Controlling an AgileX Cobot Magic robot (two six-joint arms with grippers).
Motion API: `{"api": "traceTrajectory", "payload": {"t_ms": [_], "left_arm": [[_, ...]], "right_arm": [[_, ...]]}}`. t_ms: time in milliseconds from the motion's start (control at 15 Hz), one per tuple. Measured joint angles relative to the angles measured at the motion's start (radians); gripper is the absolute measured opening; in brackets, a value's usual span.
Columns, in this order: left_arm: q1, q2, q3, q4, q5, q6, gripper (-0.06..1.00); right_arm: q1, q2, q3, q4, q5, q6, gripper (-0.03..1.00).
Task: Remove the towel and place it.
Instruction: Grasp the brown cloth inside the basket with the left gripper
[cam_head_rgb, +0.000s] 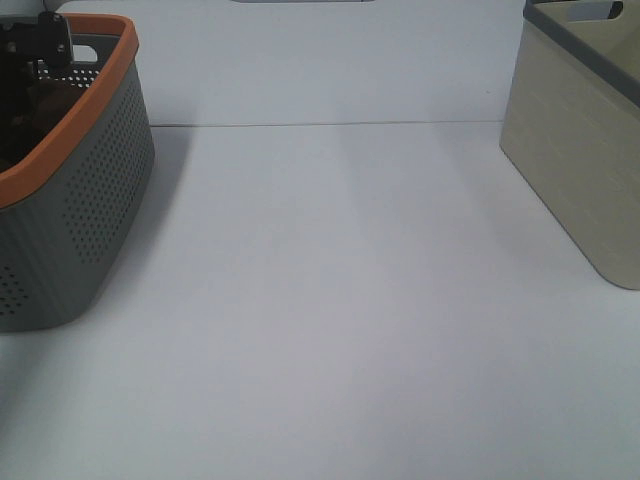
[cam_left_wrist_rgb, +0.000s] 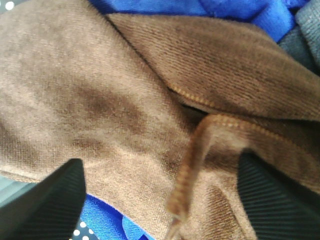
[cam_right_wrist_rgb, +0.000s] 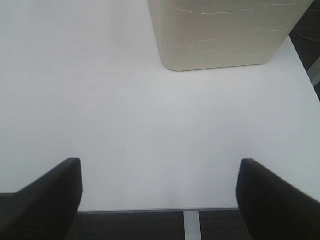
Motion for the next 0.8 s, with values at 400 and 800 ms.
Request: {"api": "traceTrajectory", "payload": {"t_ms": [400,800], "left_arm": [[0.000,0.000,0.000,-0.026,0.087,0.000,0.28],[0.000,0.000,0.000,-0.033,0.117,-0.016,0.26]], "right_arm": [[0.000,0.000,0.000,0.000,0.000,0.000,0.74],[0.000,0.000,0.000,0.000,0.000,0.000,0.74]]}}
